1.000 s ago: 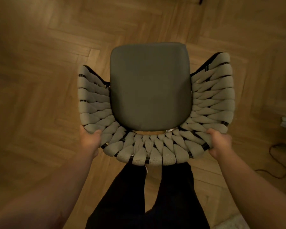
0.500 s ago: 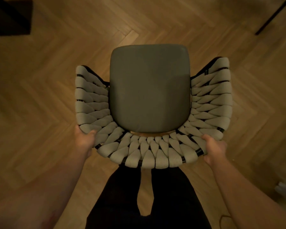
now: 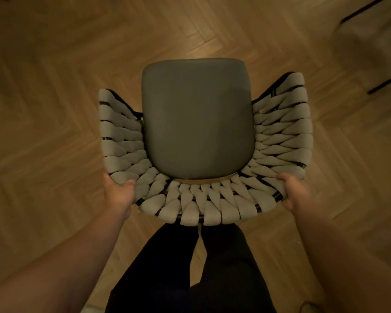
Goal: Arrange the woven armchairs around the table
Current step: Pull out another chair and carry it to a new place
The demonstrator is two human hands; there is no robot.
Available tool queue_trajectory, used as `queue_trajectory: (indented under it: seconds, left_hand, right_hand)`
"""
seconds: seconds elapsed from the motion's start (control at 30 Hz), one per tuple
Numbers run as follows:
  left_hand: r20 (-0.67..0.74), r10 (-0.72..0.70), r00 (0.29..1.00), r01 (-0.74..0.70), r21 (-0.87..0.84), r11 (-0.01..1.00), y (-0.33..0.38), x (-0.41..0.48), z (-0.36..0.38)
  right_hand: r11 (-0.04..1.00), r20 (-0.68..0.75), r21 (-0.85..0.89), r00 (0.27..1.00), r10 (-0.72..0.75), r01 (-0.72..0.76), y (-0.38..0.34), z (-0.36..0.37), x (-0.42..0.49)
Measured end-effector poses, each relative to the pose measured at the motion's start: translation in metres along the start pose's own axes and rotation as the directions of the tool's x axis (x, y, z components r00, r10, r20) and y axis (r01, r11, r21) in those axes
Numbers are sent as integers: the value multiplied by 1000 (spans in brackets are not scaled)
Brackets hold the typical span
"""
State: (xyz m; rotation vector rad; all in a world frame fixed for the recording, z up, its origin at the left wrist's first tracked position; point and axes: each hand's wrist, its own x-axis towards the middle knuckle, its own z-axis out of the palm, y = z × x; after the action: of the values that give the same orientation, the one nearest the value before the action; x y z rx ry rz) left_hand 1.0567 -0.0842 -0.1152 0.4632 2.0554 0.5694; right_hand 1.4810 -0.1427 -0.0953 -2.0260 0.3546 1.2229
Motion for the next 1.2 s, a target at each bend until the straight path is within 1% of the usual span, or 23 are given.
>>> queue_trajectory:
  seconds: [0.17,0.3,0.4,0.47,0.53,0.63,0.7,0.77,0.83,0.9,1.0,1.07,1.13,1.2]
  left_hand:
    - [-73,-13,997,5,-107,994,-14,-17,-3]
    - [-135,-48,990,28,-143,989,-21,-28,-2]
    - [-167,-46,985,14,-187,982,-24,-38,-3]
    - [-192,-54,980,7,-235,972,-26,-47,0]
    - [-244,-81,966,21,-239,971,-28,-56,5]
    - [-347,-114,931,28,-242,970,-36,-68,15]
    - [-406,-108,908,15,-227,974,-42,-76,20]
    - [-434,-139,890,19,-269,963,-47,-83,23]
    - [-433,-181,883,19,-352,936,-49,-89,26]
    - [-446,-199,873,9,-393,919,-52,-92,28]
    - [-417,-194,888,-3,-428,904,-50,-90,24]
    - [-379,-182,907,-3,-439,898,-46,-85,19]
    - [-352,-158,923,-10,-430,903,-42,-80,15]
    - [-342,-123,932,-36,-424,905,-42,-75,13]
  right_hand:
    - [989,26,-140,999,-37,41,-21,18,0]
    - [969,95,-231,993,-64,84,-40,27,0]
    - [951,174,-287,983,-62,111,-46,26,5]
    - [945,203,-298,976,-76,135,-46,24,8]
    - [953,242,-273,968,-68,135,-45,23,11]
    - [950,304,-292,952,-18,111,-48,18,17]
    - [951,337,-286,941,-15,118,-49,15,19]
    - [956,374,-267,927,-15,123,-49,12,20]
    - [966,412,-241,911,14,94,-49,10,20]
    - [978,459,-200,888,41,58,-51,9,22]
    - [984,464,-176,884,52,34,-54,11,27]
    - [983,450,-174,892,31,54,-54,15,28]
    - [982,457,-156,889,-22,105,-52,17,28]
    - [974,416,-167,907,-69,150,-53,18,25]
